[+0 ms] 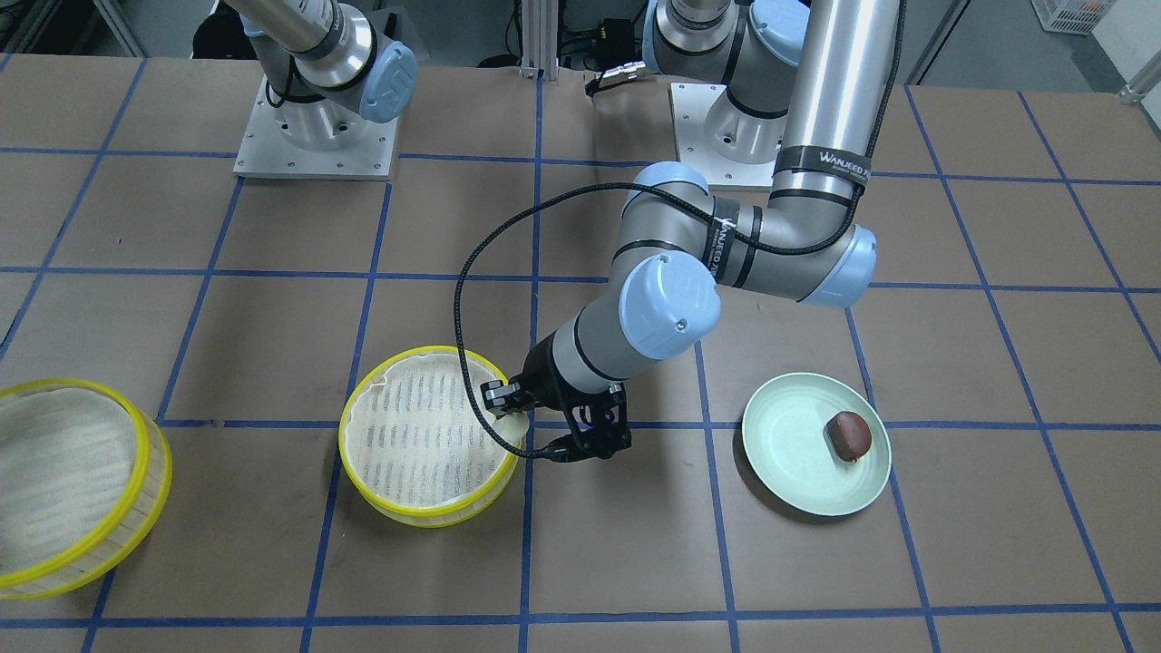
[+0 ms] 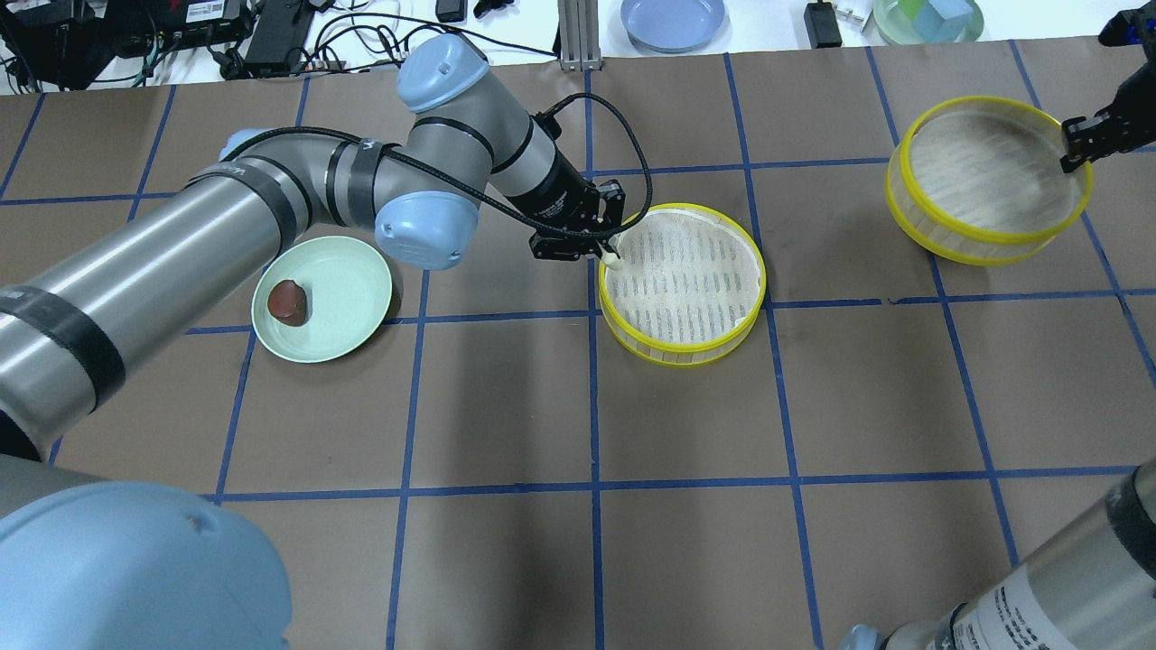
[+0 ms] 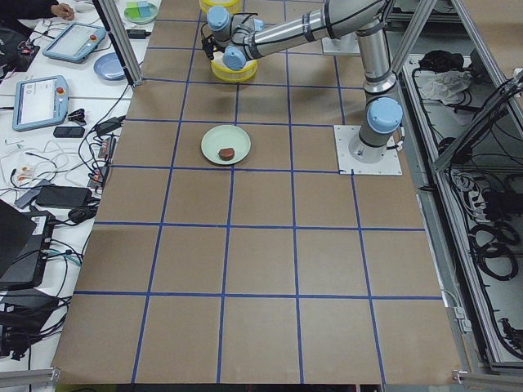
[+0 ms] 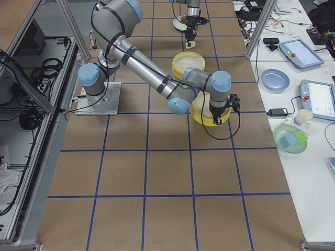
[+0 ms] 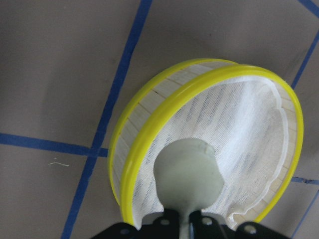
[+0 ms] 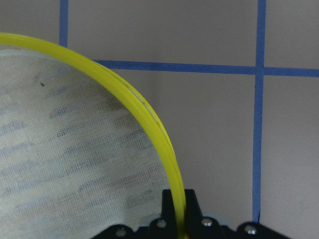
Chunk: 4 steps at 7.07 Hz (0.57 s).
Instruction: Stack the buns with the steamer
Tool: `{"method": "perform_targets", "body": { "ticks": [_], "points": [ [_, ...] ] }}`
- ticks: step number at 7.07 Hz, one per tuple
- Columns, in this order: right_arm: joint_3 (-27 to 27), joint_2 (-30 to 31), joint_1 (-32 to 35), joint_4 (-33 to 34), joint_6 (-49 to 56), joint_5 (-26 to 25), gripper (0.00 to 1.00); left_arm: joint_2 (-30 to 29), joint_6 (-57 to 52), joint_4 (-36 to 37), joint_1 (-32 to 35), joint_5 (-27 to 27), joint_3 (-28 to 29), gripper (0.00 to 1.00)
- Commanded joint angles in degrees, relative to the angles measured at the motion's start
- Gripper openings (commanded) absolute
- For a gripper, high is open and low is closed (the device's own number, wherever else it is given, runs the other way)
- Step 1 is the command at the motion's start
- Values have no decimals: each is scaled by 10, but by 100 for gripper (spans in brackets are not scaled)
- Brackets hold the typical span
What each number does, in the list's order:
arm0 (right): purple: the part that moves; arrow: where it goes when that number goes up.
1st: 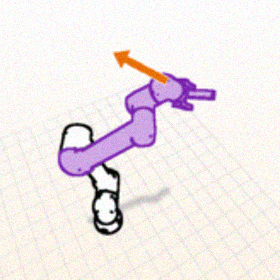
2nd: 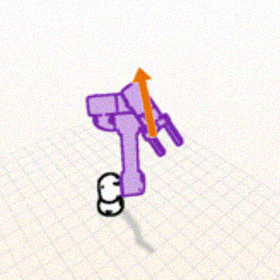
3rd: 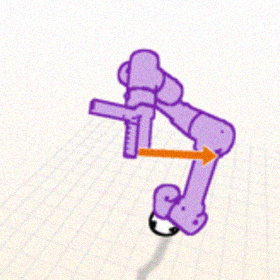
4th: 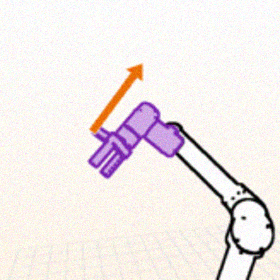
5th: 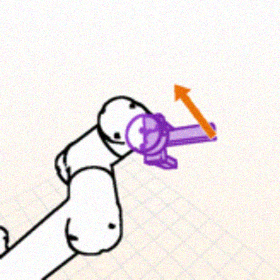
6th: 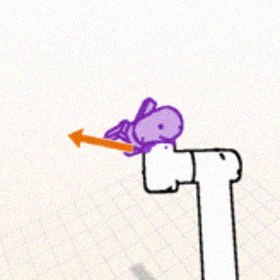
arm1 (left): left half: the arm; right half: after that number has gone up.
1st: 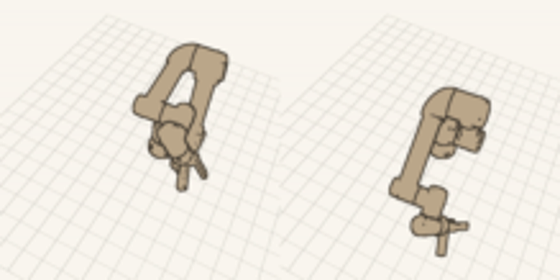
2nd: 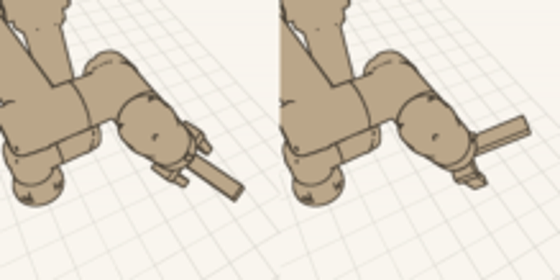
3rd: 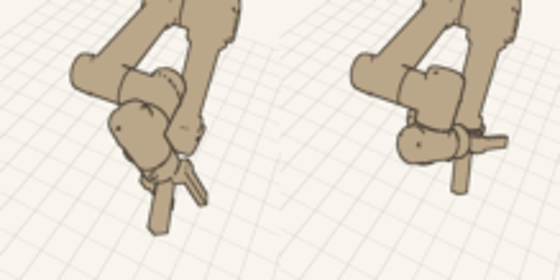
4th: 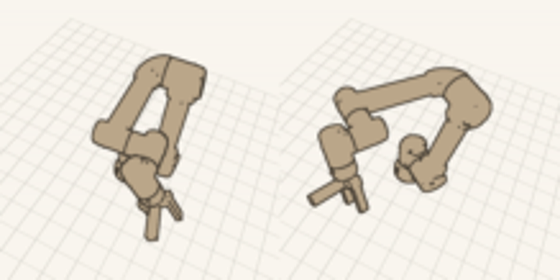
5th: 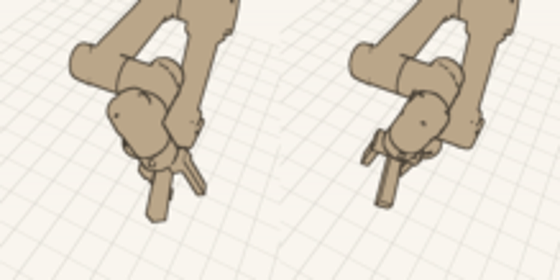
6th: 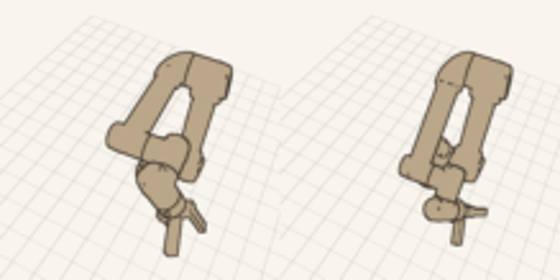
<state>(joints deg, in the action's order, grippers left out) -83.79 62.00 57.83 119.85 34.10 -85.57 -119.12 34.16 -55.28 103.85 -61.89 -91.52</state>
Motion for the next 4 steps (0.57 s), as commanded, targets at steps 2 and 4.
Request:
{"method": "perform_targets", "body": {
  "ticks": [2,4],
  "points": [
    [-10,15,15,-2,-30,-7,0,-36,7,51,11,17,-1,99],
    [-11,16,16,-1,-31,-7,0,-35,22,52,13,17,-1,100]
  ]
}}
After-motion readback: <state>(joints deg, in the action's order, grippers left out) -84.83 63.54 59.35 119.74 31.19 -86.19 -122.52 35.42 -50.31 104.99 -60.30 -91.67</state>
